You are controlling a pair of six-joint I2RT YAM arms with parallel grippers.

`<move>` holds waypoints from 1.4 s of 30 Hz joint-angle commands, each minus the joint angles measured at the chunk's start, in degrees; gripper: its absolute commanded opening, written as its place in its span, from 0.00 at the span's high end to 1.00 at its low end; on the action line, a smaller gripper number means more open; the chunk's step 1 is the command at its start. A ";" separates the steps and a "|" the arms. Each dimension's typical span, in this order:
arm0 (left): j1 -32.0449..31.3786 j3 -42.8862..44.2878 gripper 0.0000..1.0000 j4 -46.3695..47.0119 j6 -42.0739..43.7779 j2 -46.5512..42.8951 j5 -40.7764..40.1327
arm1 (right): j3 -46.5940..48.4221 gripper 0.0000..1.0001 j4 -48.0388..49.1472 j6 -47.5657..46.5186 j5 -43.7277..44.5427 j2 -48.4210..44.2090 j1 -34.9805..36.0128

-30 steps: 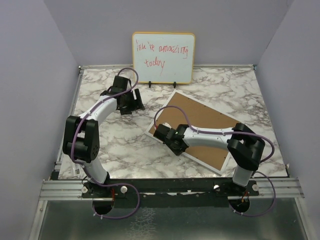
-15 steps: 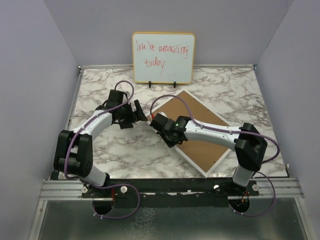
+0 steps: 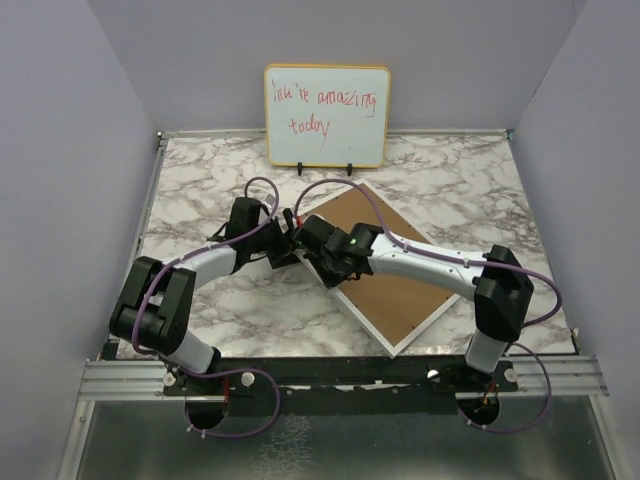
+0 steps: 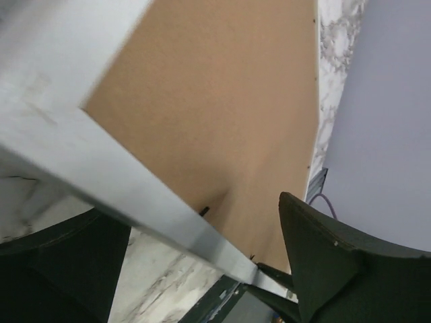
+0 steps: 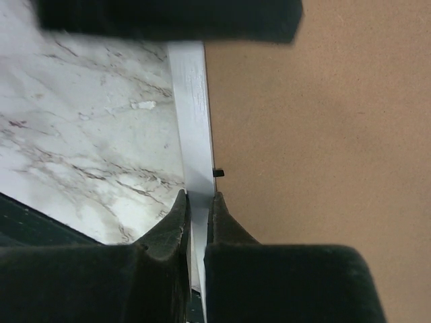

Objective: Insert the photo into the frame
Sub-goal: Turn over the photo frame at the center of the board.

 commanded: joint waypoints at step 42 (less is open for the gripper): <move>-3.73 10.10 0.57 -15.37 -17.87 -7.72 -5.06 | 7.67 0.99 -29.52 22.00 55.37 12.94 15.29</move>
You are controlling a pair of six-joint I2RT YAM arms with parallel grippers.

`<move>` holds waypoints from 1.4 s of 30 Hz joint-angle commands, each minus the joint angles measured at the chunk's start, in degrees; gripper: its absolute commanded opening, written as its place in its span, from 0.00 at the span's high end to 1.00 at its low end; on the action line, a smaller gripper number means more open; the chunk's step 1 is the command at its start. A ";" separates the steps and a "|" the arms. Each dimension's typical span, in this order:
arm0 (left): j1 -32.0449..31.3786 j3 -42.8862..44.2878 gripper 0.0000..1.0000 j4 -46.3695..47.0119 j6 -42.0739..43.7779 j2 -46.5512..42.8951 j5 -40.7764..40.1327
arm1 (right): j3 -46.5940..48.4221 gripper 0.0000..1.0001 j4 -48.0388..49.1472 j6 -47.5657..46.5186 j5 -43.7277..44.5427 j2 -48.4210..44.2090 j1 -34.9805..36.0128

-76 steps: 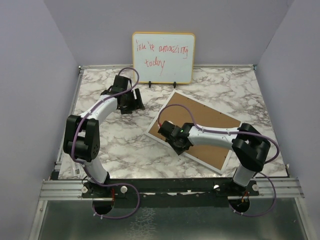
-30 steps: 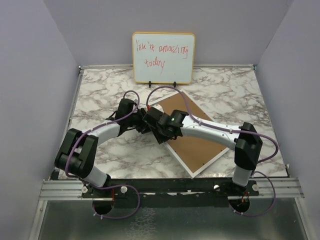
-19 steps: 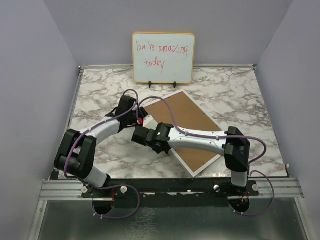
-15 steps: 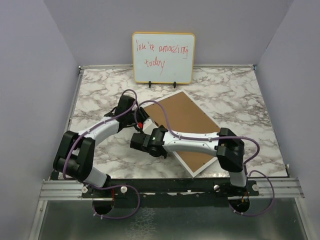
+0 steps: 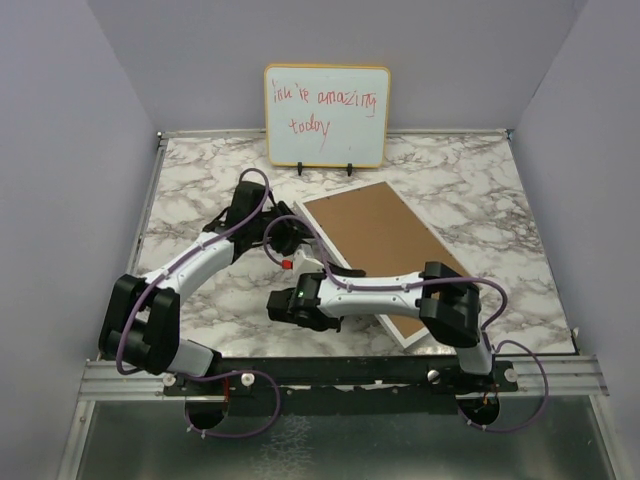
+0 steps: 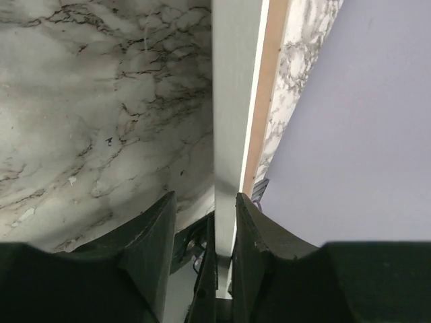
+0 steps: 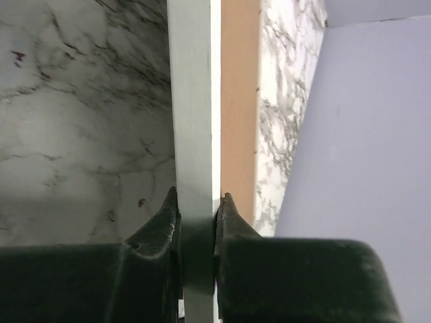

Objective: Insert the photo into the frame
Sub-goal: Turn over the photo frame at the center of the board.

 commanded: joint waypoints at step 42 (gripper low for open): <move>23.43 38.67 0.01 -27.51 23.61 -1.66 -19.88 | 25.34 0.99 28.07 -22.21 -46.80 -21.42 -20.50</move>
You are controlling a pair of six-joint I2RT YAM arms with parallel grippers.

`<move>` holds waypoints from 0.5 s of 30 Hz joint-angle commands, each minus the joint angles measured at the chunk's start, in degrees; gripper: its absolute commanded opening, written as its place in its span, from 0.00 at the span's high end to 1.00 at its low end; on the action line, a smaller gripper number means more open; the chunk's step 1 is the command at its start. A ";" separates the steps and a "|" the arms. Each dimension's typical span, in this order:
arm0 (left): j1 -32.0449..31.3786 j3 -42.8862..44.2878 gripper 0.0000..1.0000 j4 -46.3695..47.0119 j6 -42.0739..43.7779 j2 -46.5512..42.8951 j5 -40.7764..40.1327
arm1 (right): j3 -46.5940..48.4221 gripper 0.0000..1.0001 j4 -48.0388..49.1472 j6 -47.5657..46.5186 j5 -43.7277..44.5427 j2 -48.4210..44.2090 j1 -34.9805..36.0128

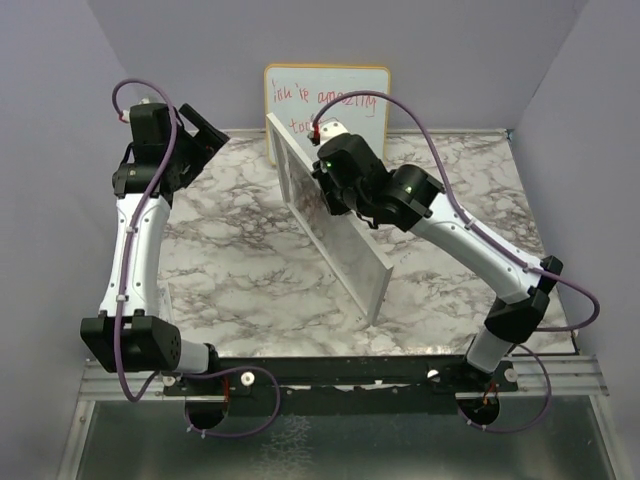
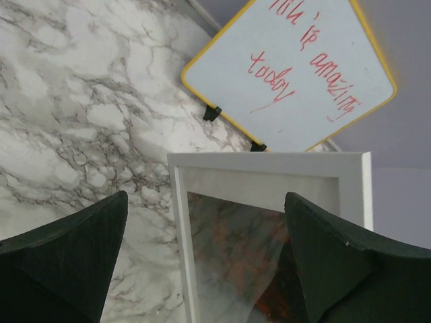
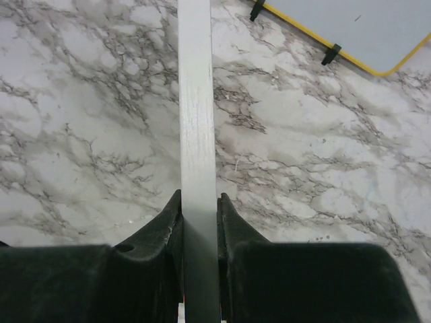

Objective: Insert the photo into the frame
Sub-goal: Turn over the photo frame at the center of the board.

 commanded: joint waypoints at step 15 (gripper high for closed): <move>0.15 3.28 0.01 7.71 39.89 -3.37 23.74 | -4.79 1.00 8.48 -15.73 -32.56 -7.05 -7.46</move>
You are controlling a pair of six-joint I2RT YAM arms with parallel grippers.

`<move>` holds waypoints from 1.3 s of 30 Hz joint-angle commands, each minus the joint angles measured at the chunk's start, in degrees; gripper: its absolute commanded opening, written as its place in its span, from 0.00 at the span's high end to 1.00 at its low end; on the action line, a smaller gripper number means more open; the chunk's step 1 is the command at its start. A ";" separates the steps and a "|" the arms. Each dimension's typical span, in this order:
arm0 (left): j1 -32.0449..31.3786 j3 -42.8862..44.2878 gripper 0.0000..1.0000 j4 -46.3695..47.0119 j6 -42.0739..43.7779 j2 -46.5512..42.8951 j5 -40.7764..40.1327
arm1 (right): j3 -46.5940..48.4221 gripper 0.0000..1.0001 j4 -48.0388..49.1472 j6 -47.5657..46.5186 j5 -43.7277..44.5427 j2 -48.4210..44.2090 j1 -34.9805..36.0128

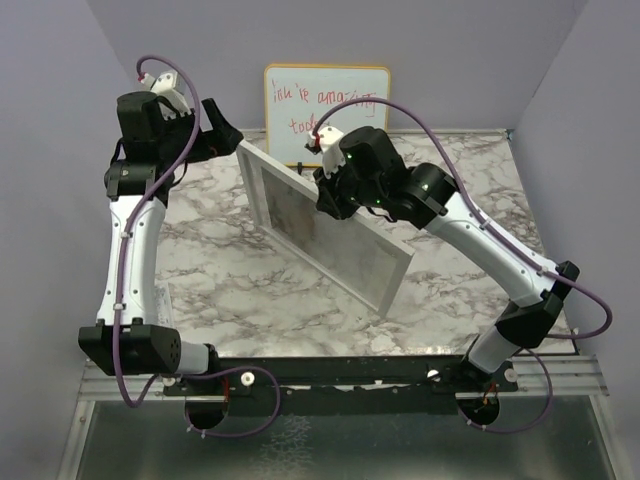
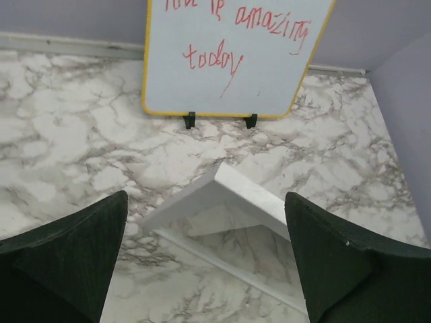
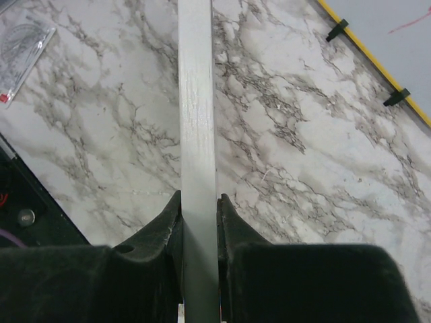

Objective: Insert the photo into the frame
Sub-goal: Turn over the photo frame at the center of the board.

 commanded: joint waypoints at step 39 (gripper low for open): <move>-21.36 -1.04 0.15 -21.33 69.60 -0.26 26.01 | 11.39 0.99 -14.27 -33.12 -34.43 5.01 -9.28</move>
